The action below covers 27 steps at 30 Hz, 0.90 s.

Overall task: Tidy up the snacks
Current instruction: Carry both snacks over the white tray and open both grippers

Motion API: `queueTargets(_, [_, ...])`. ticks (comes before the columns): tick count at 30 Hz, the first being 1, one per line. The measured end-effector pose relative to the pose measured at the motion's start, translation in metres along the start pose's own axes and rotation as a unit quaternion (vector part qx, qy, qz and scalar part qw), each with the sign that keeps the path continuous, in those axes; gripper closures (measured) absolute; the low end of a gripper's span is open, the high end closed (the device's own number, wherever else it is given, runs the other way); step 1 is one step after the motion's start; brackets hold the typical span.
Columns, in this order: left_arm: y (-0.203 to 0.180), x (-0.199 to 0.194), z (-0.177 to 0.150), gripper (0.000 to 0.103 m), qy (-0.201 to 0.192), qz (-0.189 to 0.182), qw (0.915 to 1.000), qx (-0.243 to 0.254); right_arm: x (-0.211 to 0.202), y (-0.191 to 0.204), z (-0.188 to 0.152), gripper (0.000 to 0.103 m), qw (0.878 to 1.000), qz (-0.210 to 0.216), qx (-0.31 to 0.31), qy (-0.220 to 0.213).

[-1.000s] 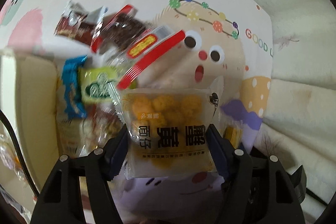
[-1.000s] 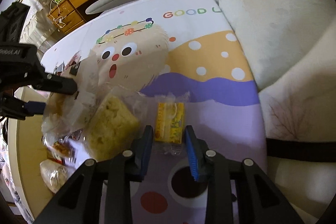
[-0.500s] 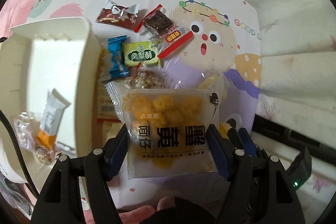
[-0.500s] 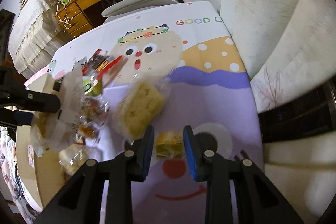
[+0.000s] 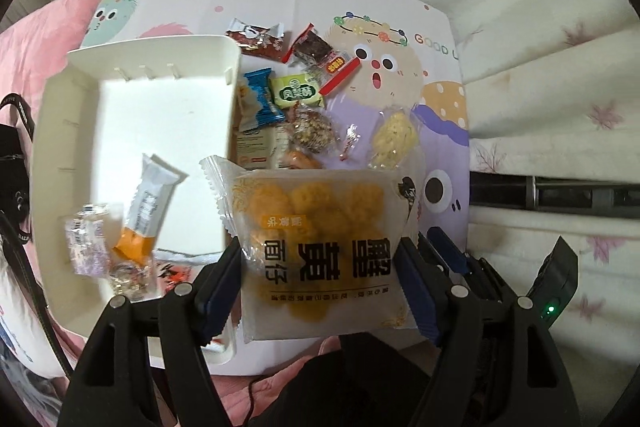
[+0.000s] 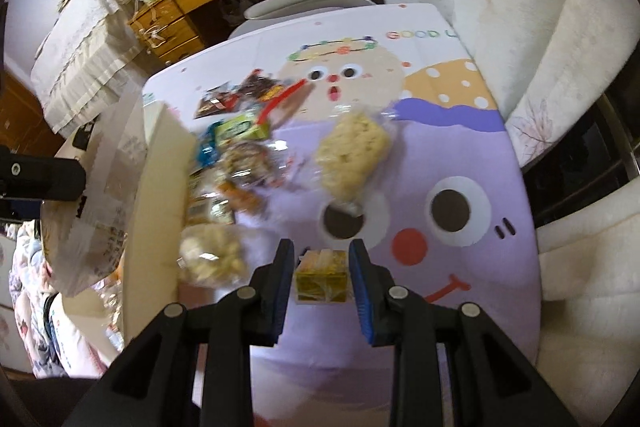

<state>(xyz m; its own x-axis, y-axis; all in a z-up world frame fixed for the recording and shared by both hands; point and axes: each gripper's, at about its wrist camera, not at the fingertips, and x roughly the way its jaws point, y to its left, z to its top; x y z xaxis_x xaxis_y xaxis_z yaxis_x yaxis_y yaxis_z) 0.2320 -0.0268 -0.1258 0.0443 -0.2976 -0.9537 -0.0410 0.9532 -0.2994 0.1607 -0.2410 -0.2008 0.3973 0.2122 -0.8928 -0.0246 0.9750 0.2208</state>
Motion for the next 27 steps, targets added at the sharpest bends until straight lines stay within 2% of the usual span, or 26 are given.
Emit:
queueTargets(7, [0.041,-0.037,-0.02,0.03,-0.022,-0.009,0.9994,0.026,-0.025,0.049,-0.009,0.075,0.999,-0.002,-0.026,-0.028])
queueTargets(15, [0.091,-0.074,-0.036,0.03,-0.044,-0.014,0.997,0.062,-0.054,0.103,-0.02,0.075,0.998,-0.006,-0.014,-0.064])
queueTargets(27, [0.157,-0.117,-0.042,0.028,-0.094,-0.022,0.9896,0.106,-0.091,0.19,-0.034,0.074,0.992,0.01,-0.02,-0.128])
